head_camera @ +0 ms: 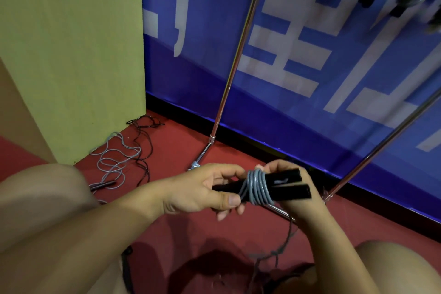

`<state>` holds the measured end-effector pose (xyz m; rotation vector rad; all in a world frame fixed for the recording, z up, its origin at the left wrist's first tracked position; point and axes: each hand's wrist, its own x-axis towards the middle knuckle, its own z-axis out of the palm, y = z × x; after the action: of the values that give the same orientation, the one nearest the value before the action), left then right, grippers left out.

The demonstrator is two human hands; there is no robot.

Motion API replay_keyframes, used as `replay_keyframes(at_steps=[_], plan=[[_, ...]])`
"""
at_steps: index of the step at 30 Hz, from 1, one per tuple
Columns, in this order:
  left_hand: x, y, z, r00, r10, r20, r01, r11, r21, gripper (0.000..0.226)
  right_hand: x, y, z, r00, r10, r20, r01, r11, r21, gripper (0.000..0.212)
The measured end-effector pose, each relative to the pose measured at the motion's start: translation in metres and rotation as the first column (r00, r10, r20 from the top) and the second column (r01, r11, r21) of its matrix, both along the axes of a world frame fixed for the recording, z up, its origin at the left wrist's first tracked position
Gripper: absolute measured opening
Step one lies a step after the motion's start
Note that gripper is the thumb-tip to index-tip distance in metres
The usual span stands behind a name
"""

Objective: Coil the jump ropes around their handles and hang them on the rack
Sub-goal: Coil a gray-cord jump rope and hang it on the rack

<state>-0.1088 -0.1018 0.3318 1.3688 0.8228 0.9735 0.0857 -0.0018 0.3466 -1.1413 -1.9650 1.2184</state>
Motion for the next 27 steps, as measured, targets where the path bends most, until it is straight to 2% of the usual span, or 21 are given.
replay_keyframes(at_steps=[2,7,11,13,16,21,27], plan=[[-0.001,0.001,0.000,0.993,0.100,0.060,-0.100,0.995,-0.007,0.026,-0.003,-0.003,-0.003,0.990,0.024,0.136,-0.037,0.995,0.092,0.013],[-0.002,0.004,-0.002,0.961,0.274,0.045,-0.273,0.962,-0.027,0.019,-0.010,-0.013,-0.005,0.989,-0.036,0.145,0.048,0.996,-0.078,0.028],[-0.002,0.006,-0.002,0.940,0.340,-0.011,-0.340,0.940,-0.038,0.019,-0.015,-0.022,-0.004,1.000,0.013,0.009,-0.008,0.898,-0.440,0.033],[-0.002,0.008,0.001,0.925,0.380,-0.016,-0.381,0.924,-0.036,0.015,-0.017,-0.027,-0.003,0.999,0.018,-0.030,-0.030,0.867,-0.498,0.035],[-0.001,0.009,0.002,0.880,0.474,-0.026,-0.475,0.879,-0.036,0.004,-0.018,-0.029,-0.004,0.998,0.010,-0.061,-0.039,0.865,-0.501,0.033],[-0.004,0.013,0.005,0.763,0.645,-0.052,-0.647,0.761,-0.055,0.014,-0.021,-0.026,-0.012,0.997,-0.015,-0.073,-0.022,0.879,-0.477,0.026],[-0.006,0.018,-0.001,0.694,0.716,-0.071,-0.720,0.689,-0.087,0.007,-0.020,-0.027,-0.014,0.999,0.046,-0.014,-0.048,0.927,-0.373,0.016]])
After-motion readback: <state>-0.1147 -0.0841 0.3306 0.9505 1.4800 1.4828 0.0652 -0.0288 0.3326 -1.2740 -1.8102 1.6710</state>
